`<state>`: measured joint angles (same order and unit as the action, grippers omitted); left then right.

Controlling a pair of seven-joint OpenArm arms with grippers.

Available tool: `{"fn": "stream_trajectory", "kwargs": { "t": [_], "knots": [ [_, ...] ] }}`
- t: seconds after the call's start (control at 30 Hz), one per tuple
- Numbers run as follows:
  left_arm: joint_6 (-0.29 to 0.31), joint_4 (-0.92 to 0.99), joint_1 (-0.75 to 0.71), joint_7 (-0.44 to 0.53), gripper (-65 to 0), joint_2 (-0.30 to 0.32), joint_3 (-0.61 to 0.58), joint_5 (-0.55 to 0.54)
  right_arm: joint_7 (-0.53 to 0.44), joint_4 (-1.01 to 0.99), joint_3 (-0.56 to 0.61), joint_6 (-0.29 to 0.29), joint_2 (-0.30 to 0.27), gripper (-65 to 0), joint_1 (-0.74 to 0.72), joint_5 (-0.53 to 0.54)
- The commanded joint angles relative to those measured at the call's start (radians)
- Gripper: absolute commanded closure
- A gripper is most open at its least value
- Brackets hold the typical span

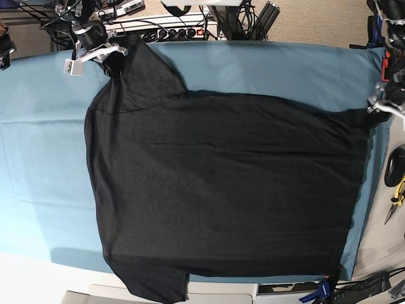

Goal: Fold the T-shirt properly
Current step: 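Reach the left gripper to the other shoulder corner and grasp it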

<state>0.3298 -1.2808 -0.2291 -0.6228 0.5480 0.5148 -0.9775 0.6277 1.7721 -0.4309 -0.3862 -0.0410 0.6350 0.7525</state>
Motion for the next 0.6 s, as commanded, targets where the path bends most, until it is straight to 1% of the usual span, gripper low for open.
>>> {"fn": "stream_trajectory", "kwargs": {
  "t": [0.0, 0.17, 0.23, 0.37, 0.43, 0.57],
  "knots": [
    [0.007, -0.006, 0.007, -0.049, -31.7, -0.008, -0.021, 0.012, 0.061, -0.006, -0.003, 0.039, -0.003, 0.0, 0.019, -0.066],
    [0.004, -0.006, 0.024, -0.038, -31.7, -0.039, -0.064, 0.047, 0.061, -0.006, -0.003, 0.039, -0.003, 0.0, 0.019, -0.073],
    [0.003, -0.006, 0.031, -0.033, -31.7, -0.037, -0.064, 0.063, 0.061, -0.006, -0.003, 0.039, -0.003, 0.0, 0.019, -0.073],
    [0.004, -0.008, 0.032, -0.032, -31.7, -0.011, -0.060, 0.062, 0.061, -0.006, -0.003, 0.039, -0.003, 0.0, 0.019, -0.073],
    [0.013, -0.021, 0.032, -0.031, -31.7, -0.001, -0.040, 0.063, 0.061, -0.006, -0.003, 0.039, -0.003, 0.0, 0.019, -0.073],
    [0.026, -0.092, 0.029, -0.031, -31.7, 0.002, 0.037, 0.097, 0.061, -0.006, -0.003, 0.039, -0.003, 0.0, 0.019, -0.073]
  ]
}}
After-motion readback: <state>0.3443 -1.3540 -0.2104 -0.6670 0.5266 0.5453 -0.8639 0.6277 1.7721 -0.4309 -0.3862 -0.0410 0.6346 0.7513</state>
